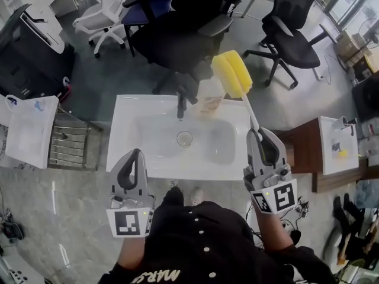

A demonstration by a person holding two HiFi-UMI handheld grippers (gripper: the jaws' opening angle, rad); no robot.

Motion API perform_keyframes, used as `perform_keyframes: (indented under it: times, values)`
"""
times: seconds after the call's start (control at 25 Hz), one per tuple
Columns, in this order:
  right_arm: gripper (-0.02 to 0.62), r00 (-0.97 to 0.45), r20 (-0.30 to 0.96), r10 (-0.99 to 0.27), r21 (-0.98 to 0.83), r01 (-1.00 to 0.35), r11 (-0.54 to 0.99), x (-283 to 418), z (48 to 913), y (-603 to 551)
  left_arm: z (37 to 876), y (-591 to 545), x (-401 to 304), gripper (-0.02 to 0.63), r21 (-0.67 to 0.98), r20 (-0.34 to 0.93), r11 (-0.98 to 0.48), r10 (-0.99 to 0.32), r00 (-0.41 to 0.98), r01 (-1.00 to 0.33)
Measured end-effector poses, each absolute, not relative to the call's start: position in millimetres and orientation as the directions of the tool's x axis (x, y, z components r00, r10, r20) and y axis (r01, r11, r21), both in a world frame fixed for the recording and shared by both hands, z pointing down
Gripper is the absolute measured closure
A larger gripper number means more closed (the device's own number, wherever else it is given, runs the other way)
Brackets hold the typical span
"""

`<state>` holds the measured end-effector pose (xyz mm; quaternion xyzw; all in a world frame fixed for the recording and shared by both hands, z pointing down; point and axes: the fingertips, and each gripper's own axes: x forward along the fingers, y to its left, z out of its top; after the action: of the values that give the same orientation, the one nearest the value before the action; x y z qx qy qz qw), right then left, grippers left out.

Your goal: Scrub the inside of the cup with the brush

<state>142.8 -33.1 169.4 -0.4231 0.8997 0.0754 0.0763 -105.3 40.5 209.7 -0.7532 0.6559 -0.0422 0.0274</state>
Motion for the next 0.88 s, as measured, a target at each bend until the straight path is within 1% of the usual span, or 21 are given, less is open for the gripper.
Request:
perform_keyframes:
  times: [0.32,0.56,0.72,0.88]
  values:
    - [0.548,-0.603,-0.200,-0.773,0.083,-0.796,0.600,112.0,168.1,-74.2,207.9,-13.3,-140.9,0.578,-0.096,0.012,-0.174,-0.985,0.173,-0.980]
    - [0.548,-0.582,-0.177,-0.794,0.107,-0.813,0.572,98.6,170.5,-100.0,211.8,-50.7,-148.0,0.578,-0.075,0.022,-0.240,-0.971,0.239,-0.968]
    - [0.548,-0.593,-0.186,-0.784,0.140,-0.805,0.576,85.8,166.6,-104.8,216.0,-71.4,-150.5,0.578,-0.020,0.035,-0.285,-0.958,0.284,-0.958]
    - [0.548,-0.625,-0.169,-0.762,0.192,-0.779,0.597,79.6,166.2,-106.3,230.1,-86.5,-147.0,0.578,-0.019,0.076,-0.344,-0.937,0.341,-0.939]
